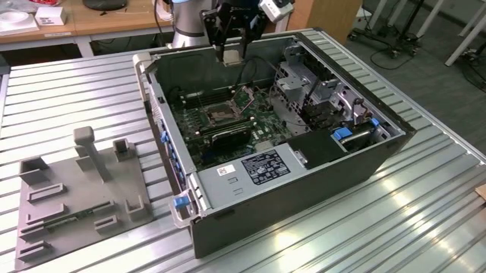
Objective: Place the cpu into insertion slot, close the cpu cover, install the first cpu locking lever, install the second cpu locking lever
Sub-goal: 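Place the cpu into insertion slot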
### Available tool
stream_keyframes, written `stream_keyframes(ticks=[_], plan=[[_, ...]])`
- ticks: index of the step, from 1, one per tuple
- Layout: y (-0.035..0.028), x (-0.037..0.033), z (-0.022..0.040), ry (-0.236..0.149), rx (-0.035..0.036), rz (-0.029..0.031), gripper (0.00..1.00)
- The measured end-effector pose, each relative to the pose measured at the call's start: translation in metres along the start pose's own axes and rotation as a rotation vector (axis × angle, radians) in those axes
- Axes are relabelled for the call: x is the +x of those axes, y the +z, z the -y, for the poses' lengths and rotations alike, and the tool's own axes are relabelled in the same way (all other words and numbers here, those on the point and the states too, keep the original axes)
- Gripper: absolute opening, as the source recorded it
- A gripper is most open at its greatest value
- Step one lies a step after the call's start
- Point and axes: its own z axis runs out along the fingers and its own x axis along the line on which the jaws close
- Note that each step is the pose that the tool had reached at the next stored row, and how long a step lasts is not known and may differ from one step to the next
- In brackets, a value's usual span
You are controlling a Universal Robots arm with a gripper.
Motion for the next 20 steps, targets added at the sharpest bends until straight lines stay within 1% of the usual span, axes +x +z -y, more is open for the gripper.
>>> stream_keyframes(ticks=[5, 11, 14, 17, 20], plan=[[0.0018, 0.0016, 0.0002, 0.000, 0.0001, 0.0022, 0.54], [0.0020, 0.0017, 0.0002, 0.000, 0.0000, 0.0023, 0.54], [0.0035, 0.0018, 0.0004, 0.000, -0.0001, 0.0029, 0.54], [0.0058, 0.0028, 0.0006, 0.000, -0.0001, 0.0053, 0.54], [0.0080, 0.0043, 0.0008, -0.001, -0.0002, 0.0092, 0.54]])
